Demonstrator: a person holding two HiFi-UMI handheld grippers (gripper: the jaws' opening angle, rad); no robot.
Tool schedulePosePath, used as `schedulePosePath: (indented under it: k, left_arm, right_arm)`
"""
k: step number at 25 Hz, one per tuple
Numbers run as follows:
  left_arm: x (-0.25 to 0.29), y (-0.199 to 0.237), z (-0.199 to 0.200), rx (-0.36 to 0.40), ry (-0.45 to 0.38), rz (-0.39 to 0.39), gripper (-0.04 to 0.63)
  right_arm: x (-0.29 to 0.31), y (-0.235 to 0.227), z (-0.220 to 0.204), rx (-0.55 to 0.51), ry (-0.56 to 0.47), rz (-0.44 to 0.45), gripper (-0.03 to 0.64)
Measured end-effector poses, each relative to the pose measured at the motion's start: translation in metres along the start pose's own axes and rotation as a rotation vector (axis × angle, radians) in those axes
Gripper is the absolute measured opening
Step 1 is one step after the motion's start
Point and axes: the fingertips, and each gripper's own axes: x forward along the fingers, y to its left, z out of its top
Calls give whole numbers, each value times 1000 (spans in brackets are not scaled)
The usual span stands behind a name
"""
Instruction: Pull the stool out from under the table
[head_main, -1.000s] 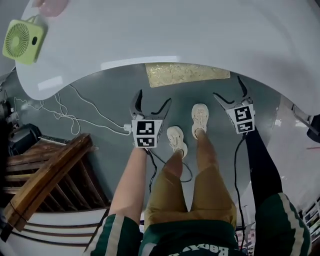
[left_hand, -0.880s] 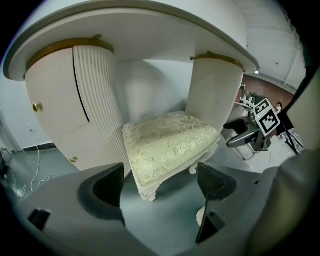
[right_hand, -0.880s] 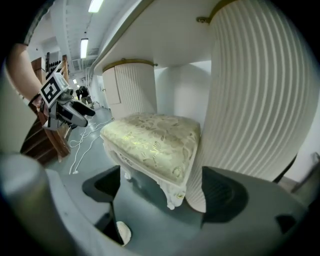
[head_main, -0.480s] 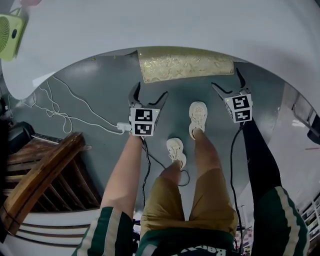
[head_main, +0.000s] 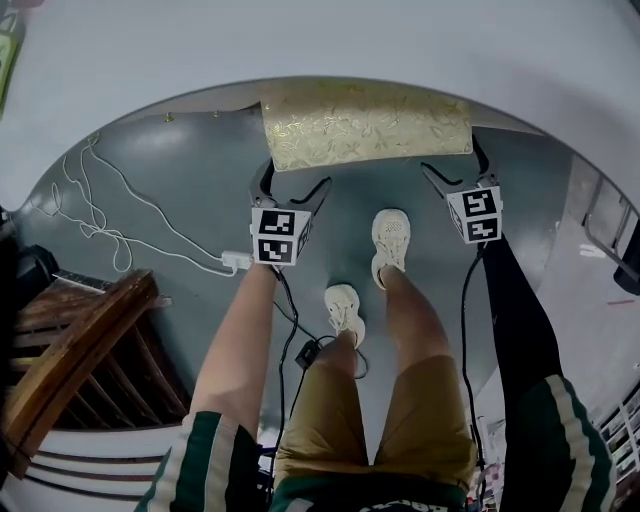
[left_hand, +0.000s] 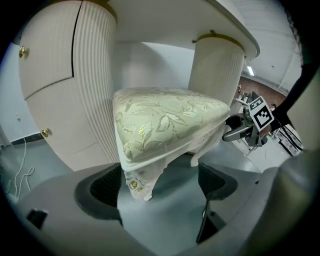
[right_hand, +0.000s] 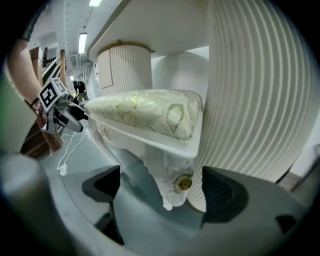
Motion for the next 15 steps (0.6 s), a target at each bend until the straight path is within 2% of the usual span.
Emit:
schedulePosePath:
  k: [6, 12, 15]
  left_arm:
    - [24, 2, -3, 70, 14, -17, 468]
    - [41, 12, -1, 76, 25, 22, 468]
    - [56, 16, 2, 70, 34, 5, 470]
  right_arm:
    - [23, -1, -3, -27, -3, 21, 525]
    - [39, -5, 3, -12, 2, 39, 525]
    - [56, -1, 3, 29, 9, 58, 541]
